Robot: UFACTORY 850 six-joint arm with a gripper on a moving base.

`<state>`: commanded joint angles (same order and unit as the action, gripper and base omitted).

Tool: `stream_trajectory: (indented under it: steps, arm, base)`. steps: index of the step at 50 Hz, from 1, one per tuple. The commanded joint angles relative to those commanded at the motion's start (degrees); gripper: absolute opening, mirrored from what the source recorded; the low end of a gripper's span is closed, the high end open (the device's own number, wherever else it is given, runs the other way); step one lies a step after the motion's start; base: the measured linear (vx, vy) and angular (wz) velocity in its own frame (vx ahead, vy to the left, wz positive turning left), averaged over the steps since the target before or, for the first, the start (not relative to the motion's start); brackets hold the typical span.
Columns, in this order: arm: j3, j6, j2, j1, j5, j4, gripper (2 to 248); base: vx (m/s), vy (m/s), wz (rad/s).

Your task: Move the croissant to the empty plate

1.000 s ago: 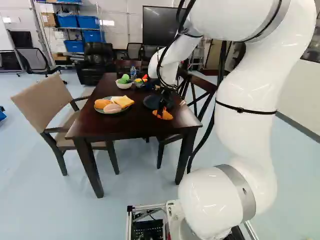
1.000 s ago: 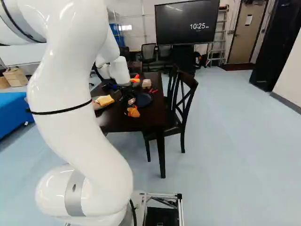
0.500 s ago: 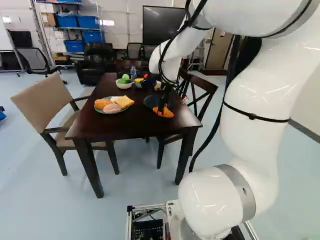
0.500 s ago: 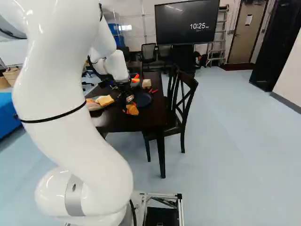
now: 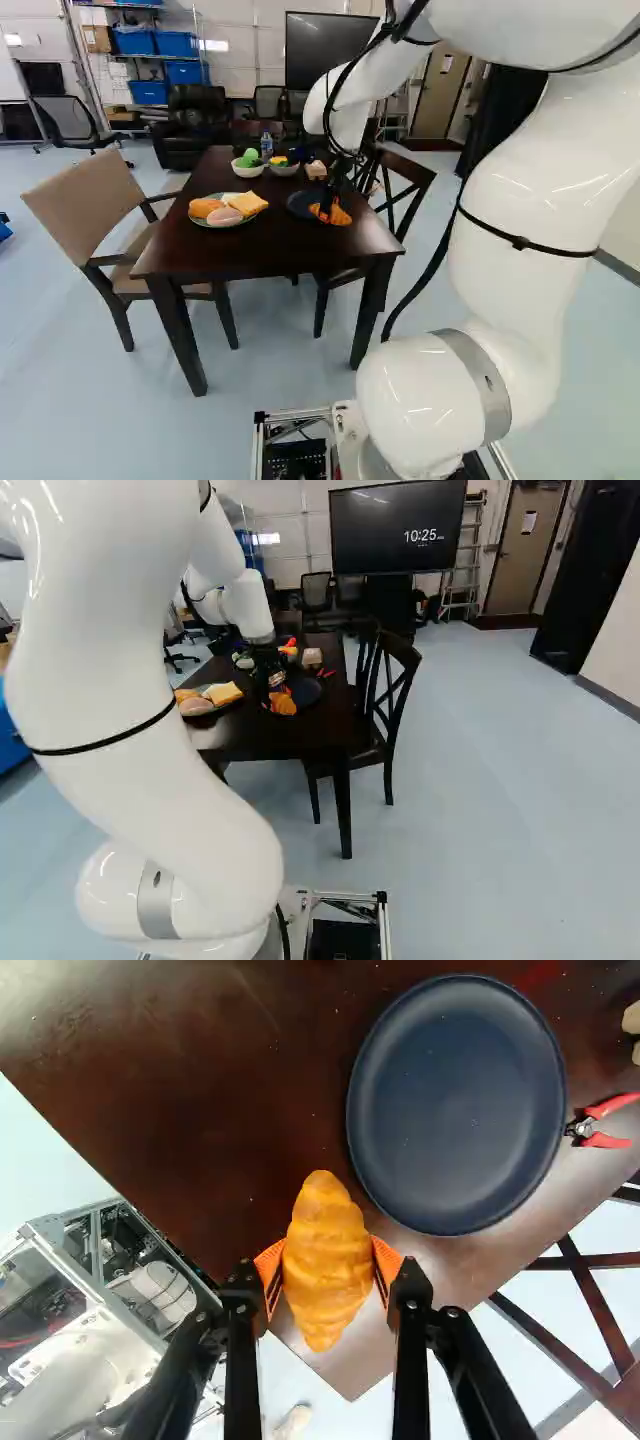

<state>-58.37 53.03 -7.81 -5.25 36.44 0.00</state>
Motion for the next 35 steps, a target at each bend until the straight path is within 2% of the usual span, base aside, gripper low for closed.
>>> stream_trajectory:
  steps: [20,35]
  arm:
    - [-4.97,0.0,-1.21,2.44,2.71,0.86,132]
    - [-9.39,0.0,-5.02,4.07,4.95,3.34,132]
  base:
    - [0.0,0.0,0.0]
    - [0.0,0.0,0.0]
